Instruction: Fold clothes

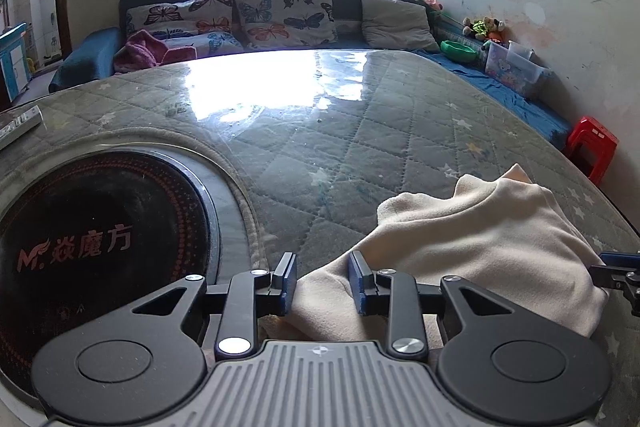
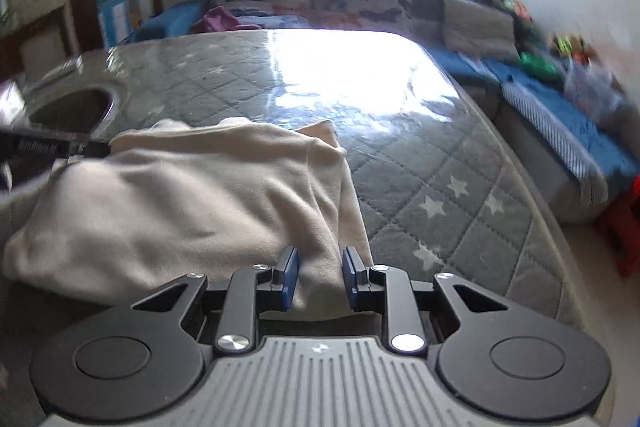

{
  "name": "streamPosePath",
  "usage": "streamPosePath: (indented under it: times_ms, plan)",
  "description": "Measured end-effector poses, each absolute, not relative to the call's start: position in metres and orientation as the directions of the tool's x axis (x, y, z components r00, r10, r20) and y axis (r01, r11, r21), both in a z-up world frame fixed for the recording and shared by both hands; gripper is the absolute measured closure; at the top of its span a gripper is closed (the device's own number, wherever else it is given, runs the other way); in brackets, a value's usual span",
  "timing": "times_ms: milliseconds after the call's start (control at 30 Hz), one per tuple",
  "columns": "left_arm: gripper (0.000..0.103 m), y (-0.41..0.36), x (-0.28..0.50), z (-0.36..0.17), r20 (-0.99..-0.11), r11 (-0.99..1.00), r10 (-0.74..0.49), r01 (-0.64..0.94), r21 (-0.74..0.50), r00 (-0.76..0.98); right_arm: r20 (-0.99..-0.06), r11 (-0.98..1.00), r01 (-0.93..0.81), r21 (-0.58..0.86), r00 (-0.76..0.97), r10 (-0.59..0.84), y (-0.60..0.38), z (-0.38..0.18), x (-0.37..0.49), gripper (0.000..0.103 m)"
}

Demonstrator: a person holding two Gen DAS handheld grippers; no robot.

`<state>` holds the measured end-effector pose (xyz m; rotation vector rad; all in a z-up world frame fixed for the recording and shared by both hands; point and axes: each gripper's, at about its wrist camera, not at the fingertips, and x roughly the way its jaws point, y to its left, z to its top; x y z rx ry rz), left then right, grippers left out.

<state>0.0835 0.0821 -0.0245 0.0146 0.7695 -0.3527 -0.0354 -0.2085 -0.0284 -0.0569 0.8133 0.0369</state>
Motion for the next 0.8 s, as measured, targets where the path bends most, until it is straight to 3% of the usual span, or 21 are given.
streamPosePath:
  times_ms: [167,567,800]
  plan:
    - [0.071,0.085,0.083,-0.026,-0.678,0.935,-0.323,0.332,-0.123,0.66,-0.732,0.988,-0.11,-0.11,0.681,-0.006,-0.201,-0.03,-0.035,0.081]
    - [0.071,0.078,0.034,-0.026,-0.641,0.933,-0.32,0.348,-0.087,0.698,-0.762,0.963,-0.255,-0.089,0.64,0.099,-0.212,-0.02,-0.077,0.081]
    - [0.073,0.061,0.007,0.004,-0.586,0.936,-0.308,0.348,-0.047,0.749,-0.692,0.944,-0.328,-0.041,0.69,0.209,-0.215,0.001,-0.057,0.081]
